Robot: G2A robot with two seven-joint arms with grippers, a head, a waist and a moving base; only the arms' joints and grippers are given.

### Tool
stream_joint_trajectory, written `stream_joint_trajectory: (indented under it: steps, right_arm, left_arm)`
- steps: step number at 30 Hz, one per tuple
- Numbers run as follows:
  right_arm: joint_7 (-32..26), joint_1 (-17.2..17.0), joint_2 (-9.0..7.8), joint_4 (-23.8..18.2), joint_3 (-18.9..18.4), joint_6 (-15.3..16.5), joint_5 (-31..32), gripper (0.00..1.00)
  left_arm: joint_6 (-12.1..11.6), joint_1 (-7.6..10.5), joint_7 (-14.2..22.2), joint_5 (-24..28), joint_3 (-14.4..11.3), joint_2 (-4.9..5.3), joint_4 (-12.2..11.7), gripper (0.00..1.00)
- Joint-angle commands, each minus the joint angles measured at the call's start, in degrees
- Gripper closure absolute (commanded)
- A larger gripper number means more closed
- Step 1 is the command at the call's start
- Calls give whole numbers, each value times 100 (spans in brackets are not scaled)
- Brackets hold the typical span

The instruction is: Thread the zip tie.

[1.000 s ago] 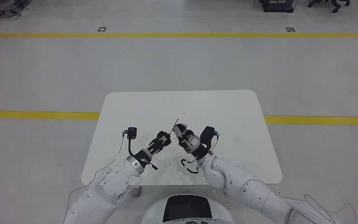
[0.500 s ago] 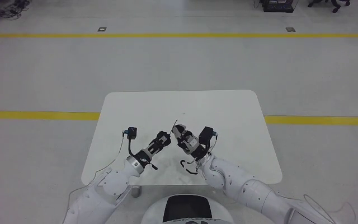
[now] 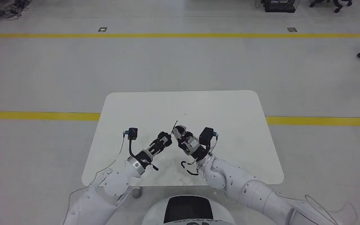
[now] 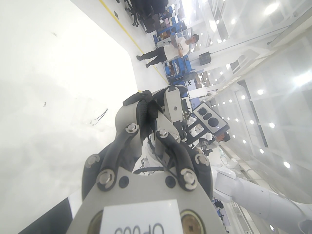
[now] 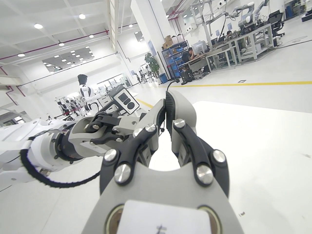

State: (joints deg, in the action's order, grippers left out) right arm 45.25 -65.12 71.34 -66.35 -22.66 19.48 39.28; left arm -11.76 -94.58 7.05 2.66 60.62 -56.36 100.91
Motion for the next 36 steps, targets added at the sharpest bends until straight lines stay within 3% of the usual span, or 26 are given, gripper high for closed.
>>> stream_joint_trajectory:
  steps: [1,16,17,18,19,29,36]
  right_arm:
    - [-19,4,0,-1,15,0,-14,100]
    - [-43,54,-17,-15,106,0,-109,100]
    - [-28,55,-20,-16,103,0,-116,83]
    - [-11,54,-23,-19,101,0,-123,49]
    - [2,53,-27,-22,98,0,-129,1]
    - [198,13,-110,-199,50,0,-210,0]
    - [393,-93,-355,-664,18,0,-491,0]
  left_arm:
    - [0,0,0,0,0,0,0,100]
    - [0,0,0,0,0,0,0,100]
    - [0,0,0,0,0,0,0,100]
    - [0,0,0,0,0,0,0,100]
    - [0,0,0,0,0,0,0,100]
    - [0,0,0,0,0,0,0,100]
    - [0,0,0,0,0,0,0,100]
